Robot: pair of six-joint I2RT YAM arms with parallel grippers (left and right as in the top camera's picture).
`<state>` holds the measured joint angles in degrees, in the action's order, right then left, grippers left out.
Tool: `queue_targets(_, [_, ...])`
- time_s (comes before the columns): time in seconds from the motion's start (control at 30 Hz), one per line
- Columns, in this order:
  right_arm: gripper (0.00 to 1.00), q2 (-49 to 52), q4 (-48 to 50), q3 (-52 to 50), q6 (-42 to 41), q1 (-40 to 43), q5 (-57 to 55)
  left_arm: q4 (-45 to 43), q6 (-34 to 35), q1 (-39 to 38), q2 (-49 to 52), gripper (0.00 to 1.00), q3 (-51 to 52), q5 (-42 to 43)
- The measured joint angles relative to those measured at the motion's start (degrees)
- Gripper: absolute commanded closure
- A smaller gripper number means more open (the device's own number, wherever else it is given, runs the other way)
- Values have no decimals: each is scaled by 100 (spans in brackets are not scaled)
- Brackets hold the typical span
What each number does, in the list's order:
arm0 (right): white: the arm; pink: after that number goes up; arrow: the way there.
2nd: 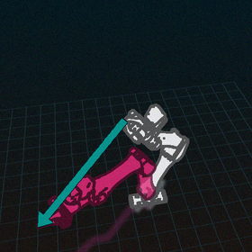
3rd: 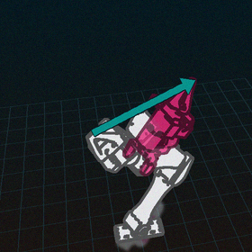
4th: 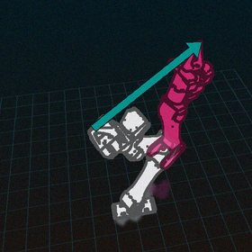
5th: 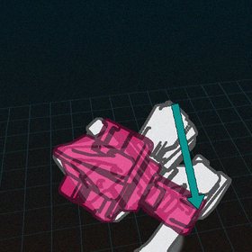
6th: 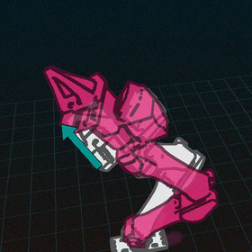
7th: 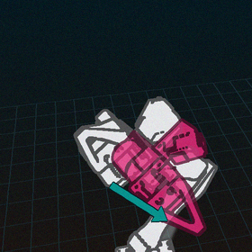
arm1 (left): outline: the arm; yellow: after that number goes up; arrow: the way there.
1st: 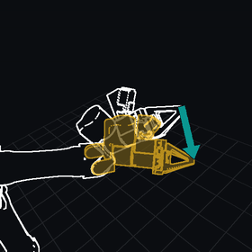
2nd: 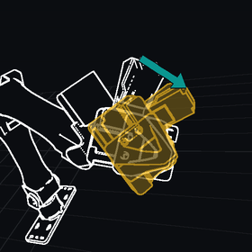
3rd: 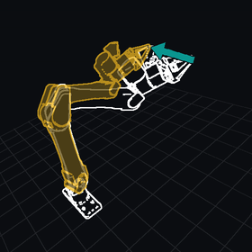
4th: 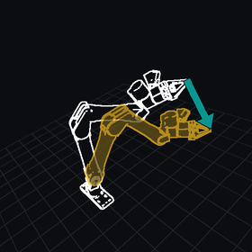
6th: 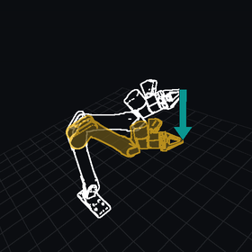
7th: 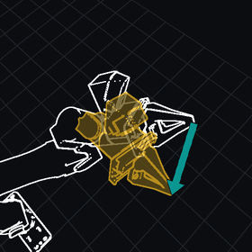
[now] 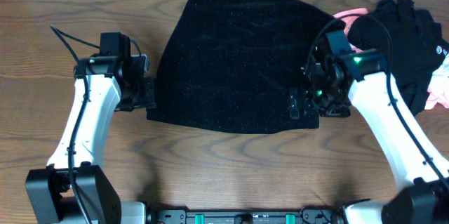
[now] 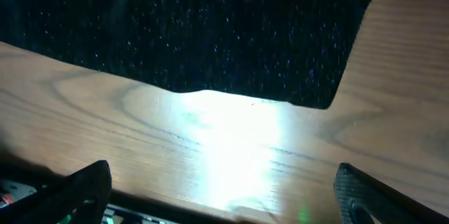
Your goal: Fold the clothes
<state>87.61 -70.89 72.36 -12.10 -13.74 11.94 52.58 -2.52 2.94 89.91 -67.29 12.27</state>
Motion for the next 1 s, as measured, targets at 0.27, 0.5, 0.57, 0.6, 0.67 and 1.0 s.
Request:
queue_targets(0.27, [1, -656, 721, -1040, -260, 0, -26, -1187, -490, 35, 0, 52, 988, 413])
queue_targets(0.5, [1, -658, 1519, -1696, -372, 0, -153, -1847, -667, 297, 0, 52, 1473, 455])
queue_targets(0.57, [1, -658, 1816, -1867, -385, 0, -173, -2017, -682, 450, 0, 51, 1539, 455])
queue_targets(0.6, [1, -658, 1971, -1965, -387, 0, -177, -2065, -684, 522, 0, 51, 1558, 452])
queue_targets(0.67, [1, -658, 2205, -2153, -391, 0, -195, -2140, -695, 673, 0, 51, 1598, 455])
queue_targets(1.0, [1, -658, 2594, -2719, -402, 0, -369, -2092, -955, 841, 0, 48, 1622, 911])
